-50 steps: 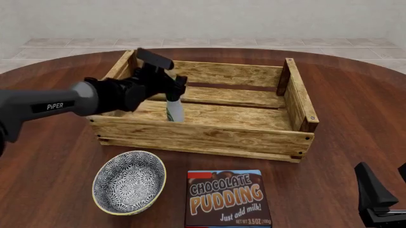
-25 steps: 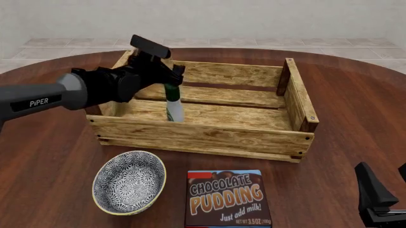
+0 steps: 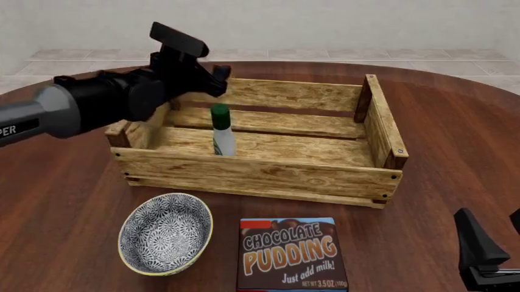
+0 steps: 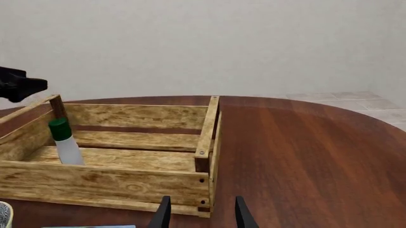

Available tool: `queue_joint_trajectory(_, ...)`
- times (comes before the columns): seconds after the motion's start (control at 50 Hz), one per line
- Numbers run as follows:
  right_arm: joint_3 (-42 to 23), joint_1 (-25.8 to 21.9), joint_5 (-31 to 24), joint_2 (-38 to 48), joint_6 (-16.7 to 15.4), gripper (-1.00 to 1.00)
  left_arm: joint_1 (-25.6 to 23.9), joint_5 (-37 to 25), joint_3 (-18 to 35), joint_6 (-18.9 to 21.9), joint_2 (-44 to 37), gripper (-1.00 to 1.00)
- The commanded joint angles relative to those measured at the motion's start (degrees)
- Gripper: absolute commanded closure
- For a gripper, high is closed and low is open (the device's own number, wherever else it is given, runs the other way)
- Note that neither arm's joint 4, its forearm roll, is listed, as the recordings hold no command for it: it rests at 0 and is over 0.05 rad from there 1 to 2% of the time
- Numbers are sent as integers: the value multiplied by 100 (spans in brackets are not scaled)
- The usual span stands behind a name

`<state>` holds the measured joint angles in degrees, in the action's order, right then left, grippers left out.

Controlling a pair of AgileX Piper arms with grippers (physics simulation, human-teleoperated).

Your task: Pick up the salad dressing and put it in the tray.

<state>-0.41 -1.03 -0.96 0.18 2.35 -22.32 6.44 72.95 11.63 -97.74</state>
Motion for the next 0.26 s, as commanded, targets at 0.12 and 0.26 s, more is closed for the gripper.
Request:
queue_joint_trajectory(0.12,-19,8,-16,-1,21,-100,42,-32,-370,-169,748,-100)
queue_joint_trajectory(0.26,17,-4,25,8,21,-100,-4,138,-783,-45,1191,-100)
